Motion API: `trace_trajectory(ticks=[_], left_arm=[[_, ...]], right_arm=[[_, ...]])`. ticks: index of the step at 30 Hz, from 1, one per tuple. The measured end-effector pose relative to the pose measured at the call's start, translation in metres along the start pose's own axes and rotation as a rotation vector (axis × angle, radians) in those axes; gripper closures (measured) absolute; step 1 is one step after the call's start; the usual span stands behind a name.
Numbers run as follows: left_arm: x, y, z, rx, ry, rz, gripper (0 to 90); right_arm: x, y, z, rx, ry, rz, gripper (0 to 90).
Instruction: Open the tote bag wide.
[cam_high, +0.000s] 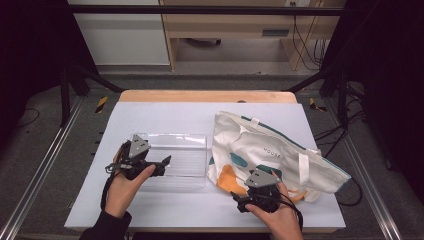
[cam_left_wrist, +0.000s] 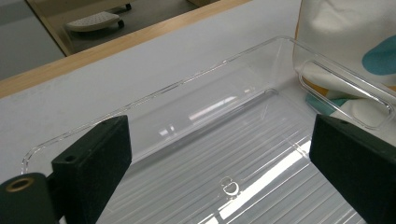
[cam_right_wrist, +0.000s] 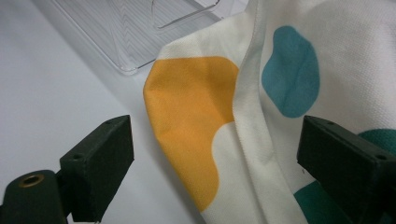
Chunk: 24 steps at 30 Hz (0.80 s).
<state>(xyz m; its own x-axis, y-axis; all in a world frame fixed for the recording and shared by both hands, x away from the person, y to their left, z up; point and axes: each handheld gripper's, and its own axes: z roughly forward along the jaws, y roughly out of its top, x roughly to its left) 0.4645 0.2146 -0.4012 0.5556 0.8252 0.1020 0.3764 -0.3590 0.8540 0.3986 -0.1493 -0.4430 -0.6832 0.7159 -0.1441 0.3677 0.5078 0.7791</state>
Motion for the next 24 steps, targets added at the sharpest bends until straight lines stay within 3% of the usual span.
trace_trajectory(ticks=[16, 23, 24], left_arm=[[0.004, 0.002, -0.007, -0.023, 0.009, -0.024, 6.6], [-0.002, 0.005, -0.011, -0.038, -0.004, -0.011, 7.0], [-0.003, 0.006, -0.012, -0.040, -0.006, -0.009, 7.0]], right_arm=[[-0.001, 0.004, -0.008, -0.009, -0.017, 0.000, 18.8], [-0.006, 0.025, -0.040, -0.059, -0.038, -0.015, 33.3], [-0.011, 0.035, -0.052, -0.058, -0.080, -0.035, 37.1]])
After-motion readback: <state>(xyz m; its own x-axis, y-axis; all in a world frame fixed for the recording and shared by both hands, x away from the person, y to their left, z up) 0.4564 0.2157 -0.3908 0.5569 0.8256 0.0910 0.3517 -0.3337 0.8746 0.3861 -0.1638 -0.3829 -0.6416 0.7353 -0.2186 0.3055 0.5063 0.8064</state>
